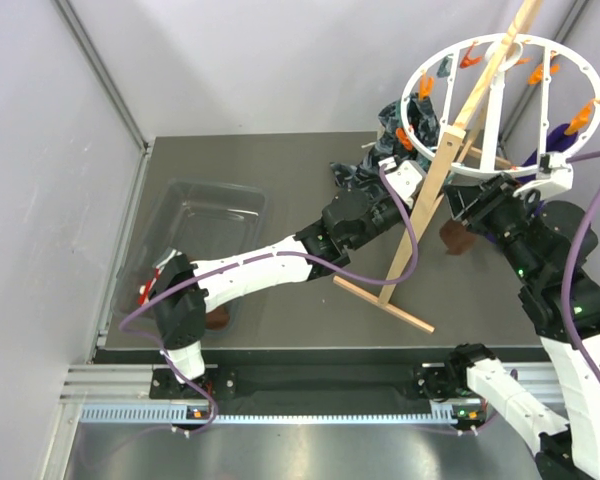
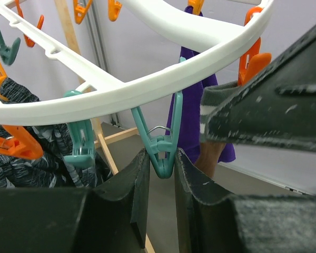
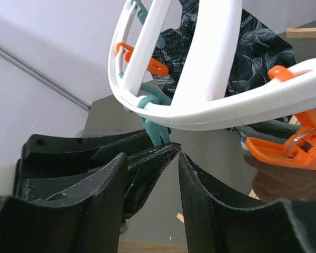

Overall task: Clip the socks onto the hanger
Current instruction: Open the clamp at the hanger.

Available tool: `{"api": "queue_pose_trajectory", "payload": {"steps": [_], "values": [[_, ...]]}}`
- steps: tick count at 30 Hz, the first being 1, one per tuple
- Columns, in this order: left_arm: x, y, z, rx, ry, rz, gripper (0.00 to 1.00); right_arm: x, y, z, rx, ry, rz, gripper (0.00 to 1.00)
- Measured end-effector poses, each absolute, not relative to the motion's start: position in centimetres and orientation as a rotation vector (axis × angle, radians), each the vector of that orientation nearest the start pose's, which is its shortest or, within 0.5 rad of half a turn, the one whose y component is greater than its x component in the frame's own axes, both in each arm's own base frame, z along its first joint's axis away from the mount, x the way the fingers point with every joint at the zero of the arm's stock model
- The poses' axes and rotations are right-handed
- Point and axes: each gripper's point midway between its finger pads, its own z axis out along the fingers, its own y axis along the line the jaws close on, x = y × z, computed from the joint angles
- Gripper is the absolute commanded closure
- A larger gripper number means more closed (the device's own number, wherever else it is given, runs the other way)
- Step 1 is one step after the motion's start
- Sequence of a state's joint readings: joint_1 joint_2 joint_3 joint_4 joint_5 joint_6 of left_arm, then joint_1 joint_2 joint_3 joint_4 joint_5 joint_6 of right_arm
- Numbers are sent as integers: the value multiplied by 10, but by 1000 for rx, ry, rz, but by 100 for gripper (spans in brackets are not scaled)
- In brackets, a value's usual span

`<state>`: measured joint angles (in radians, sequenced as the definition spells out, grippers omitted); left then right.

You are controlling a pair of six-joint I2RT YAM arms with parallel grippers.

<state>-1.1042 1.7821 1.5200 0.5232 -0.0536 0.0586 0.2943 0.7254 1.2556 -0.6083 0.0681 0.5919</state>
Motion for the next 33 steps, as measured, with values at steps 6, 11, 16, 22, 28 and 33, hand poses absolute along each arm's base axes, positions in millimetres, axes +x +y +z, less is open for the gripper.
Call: {"api": "queue_pose_trajectory", "payload": {"steps": [6,11,16,22,28,33], "values": [[270,-513,390,711,1161,-861,100,243,84,401,270,1657,591,57],[269,-513,390,709,1161,-864,100,252,85,401,239,1599,579,59],[269,-513,390,709,1162,-865,100,265,89,399,232,1550,587,61],[269,-513,389,707,1169,-875,100,273,91,402,236,1486,606,82],[263,-516,389,761,1164,-925,83,269,86,401,221,1469,574,100],[264,-509,384,823,1191,-1052,63,264,85,400,185,1470,556,100]]}}
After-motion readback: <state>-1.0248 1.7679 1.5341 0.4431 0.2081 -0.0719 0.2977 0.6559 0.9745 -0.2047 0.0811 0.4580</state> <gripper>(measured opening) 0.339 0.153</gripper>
